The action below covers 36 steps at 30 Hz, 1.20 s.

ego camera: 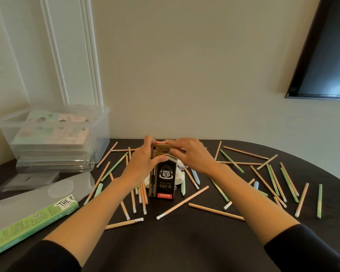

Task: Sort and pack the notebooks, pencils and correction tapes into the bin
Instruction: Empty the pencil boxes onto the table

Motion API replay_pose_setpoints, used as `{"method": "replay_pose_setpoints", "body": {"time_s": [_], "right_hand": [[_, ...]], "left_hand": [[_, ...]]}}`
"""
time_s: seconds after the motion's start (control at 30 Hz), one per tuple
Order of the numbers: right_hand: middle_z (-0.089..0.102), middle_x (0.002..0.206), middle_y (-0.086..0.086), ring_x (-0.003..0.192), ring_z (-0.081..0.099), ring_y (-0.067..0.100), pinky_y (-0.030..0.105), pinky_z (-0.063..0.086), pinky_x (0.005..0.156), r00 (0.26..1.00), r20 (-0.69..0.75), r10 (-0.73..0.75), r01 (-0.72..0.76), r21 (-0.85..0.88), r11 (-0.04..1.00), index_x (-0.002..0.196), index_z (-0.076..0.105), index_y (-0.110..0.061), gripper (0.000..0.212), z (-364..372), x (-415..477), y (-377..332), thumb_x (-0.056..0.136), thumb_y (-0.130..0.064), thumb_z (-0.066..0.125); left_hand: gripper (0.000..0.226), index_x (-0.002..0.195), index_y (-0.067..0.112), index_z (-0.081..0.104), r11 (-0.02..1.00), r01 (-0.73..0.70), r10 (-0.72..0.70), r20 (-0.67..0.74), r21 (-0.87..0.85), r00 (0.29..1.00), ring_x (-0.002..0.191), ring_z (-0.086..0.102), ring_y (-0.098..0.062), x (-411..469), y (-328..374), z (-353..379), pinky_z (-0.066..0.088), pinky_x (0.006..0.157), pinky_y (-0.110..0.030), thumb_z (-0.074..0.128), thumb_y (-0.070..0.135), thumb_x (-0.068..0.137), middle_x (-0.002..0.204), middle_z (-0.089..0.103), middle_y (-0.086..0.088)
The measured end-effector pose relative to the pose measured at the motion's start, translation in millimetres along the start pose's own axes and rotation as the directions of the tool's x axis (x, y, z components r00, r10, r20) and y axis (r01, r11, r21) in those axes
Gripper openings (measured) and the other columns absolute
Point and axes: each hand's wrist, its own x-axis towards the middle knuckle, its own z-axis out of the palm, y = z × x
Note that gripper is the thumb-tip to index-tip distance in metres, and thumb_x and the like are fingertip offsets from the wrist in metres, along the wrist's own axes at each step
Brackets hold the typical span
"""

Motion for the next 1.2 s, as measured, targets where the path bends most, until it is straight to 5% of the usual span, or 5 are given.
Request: {"method": "replay_pose_setpoints", "body": {"time_s": [0.17,0.57,0.87,0.97,1.2], "right_hand": [[0.055,0.132,0.007,0.121,0.049,0.019,0.030,0.037,0.104,0.994,-0.046,0.095,-0.088,0.144,0.986,0.134,0.048,-0.008,0.039,12,-10,-8,0.095,-0.008,0.045],[0.068,0.100,0.008,0.096,0.062,0.021,0.040,0.053,0.084,0.933,-0.100,0.345,-0.279,0.404,0.871,0.106,0.067,-0.009,0.021,5,-8,-19,0.086,-0.013,0.062],[0.065,0.084,0.006,0.072,0.066,0.016,0.029,0.058,0.052,0.767,-0.149,0.624,-0.281,0.797,0.535,0.085,0.063,-0.011,0.005,-25,35,-23,0.085,-0.006,0.063],[0.062,0.086,0.006,0.070,0.063,0.014,0.028,0.056,0.051,0.696,-0.117,0.709,-0.256,0.881,0.397,0.084,0.055,-0.013,0.009,-19,58,-25,0.087,-0.007,0.060],[0.062,0.090,0.007,0.078,0.066,0.020,0.029,0.055,0.053,0.814,0.077,0.576,-0.335,0.872,0.357,0.118,0.041,-0.026,0.040,11,119,-42,0.087,-0.007,0.057]], "left_hand": [[0.046,0.106,0.023,0.031,0.999,0.021,-0.023,-0.026,-0.043,0.999,0.088,0.058,-0.009,0,-3,0,0.047,0.078,-0.024,0.069,0.025,0.080,0.097,0.056,0.007],[0.051,0.132,0.018,0.043,0.974,0.226,-0.219,0.252,0.003,0.943,0.120,0.047,-0.018,-10,1,4,0.034,0.091,-0.025,0.063,0.026,0.086,0.129,0.052,-0.001],[0.047,0.113,0.021,0.041,0.952,0.295,-0.292,0.047,-0.084,0.955,0.085,0.052,-0.002,20,8,-28,0.040,0.060,-0.013,0.066,0.043,0.080,0.106,0.053,0.005],[0.070,0.122,0.020,0.039,0.972,0.212,-0.213,0.001,0.102,0.977,0.102,0.050,-0.012,23,-1,-49,0.048,0.081,-0.028,0.076,0.044,0.068,0.117,0.049,0.002],[0.081,0.132,0.023,0.035,0.911,0.283,-0.285,-0.039,0.300,0.958,0.112,0.047,-0.023,42,-28,-120,0.045,0.093,-0.036,0.079,0.023,0.064,0.122,0.044,-0.007]]}}
